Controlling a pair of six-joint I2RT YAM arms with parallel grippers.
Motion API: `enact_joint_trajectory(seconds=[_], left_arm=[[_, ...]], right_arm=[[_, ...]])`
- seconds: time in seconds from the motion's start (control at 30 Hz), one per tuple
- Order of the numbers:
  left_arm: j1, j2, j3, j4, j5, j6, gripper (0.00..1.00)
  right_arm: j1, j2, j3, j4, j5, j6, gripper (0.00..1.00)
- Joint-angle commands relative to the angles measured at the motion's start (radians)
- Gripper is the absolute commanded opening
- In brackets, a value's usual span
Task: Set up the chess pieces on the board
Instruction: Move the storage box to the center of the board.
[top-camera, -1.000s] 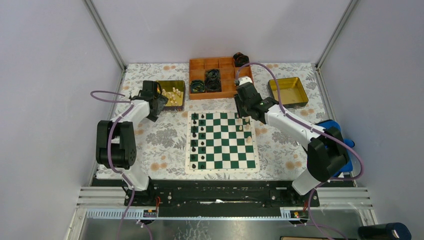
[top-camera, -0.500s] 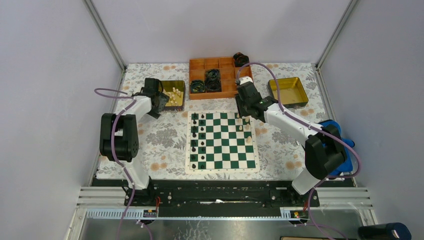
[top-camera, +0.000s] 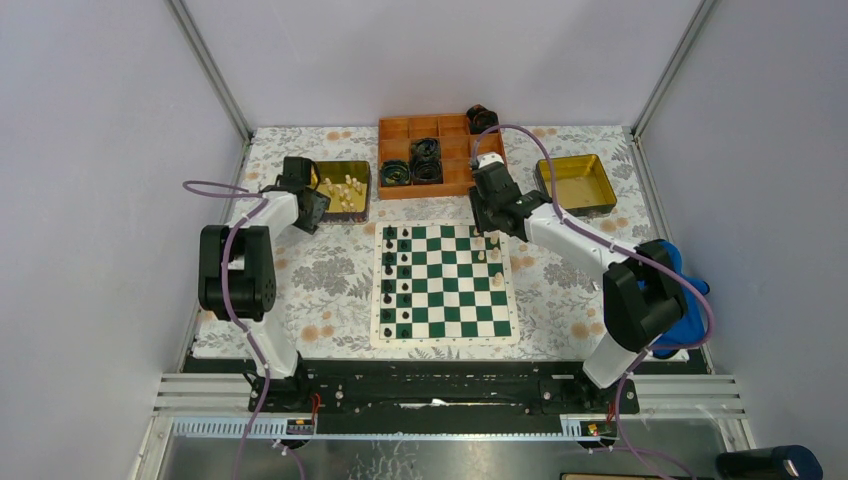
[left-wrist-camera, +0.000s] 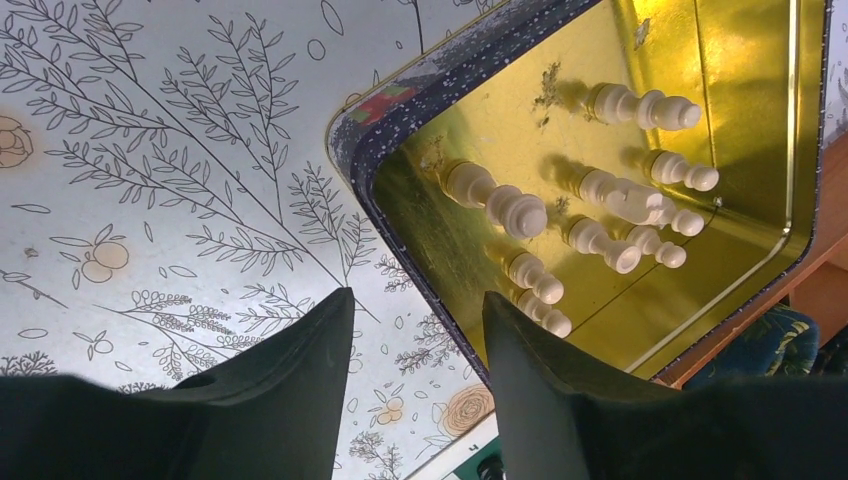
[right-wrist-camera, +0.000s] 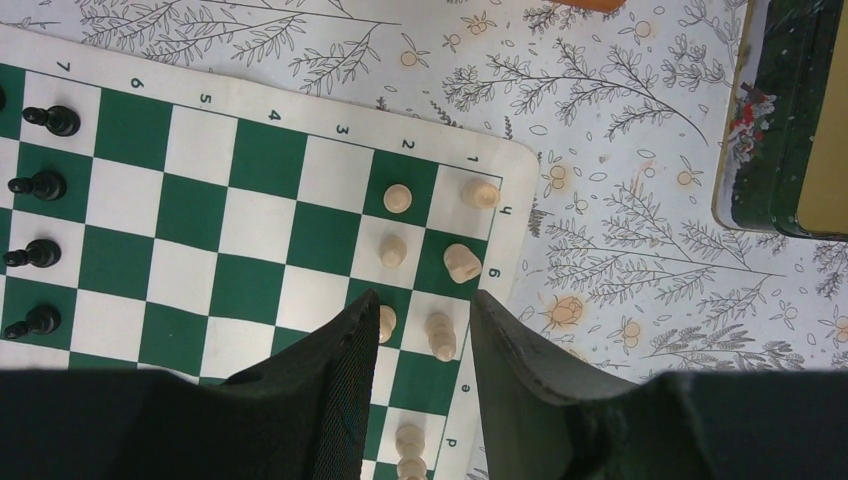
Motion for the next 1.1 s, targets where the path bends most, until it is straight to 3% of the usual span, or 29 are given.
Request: enact_joint_trajectory(seconds=[0.0,1.07], left_arm=[[0.009,0.019,0.028,0.004,0.000,-0.014,0.56],[0.031,0.025,0.041,-0.068,-0.010,-0.001,0.34]], right_arm=[[-0.008,0.007,0.051,0.030,-0.013,-0.003,0.45],[-0.016,0.024,0.060,0.026,-0.025,0.003,0.45]])
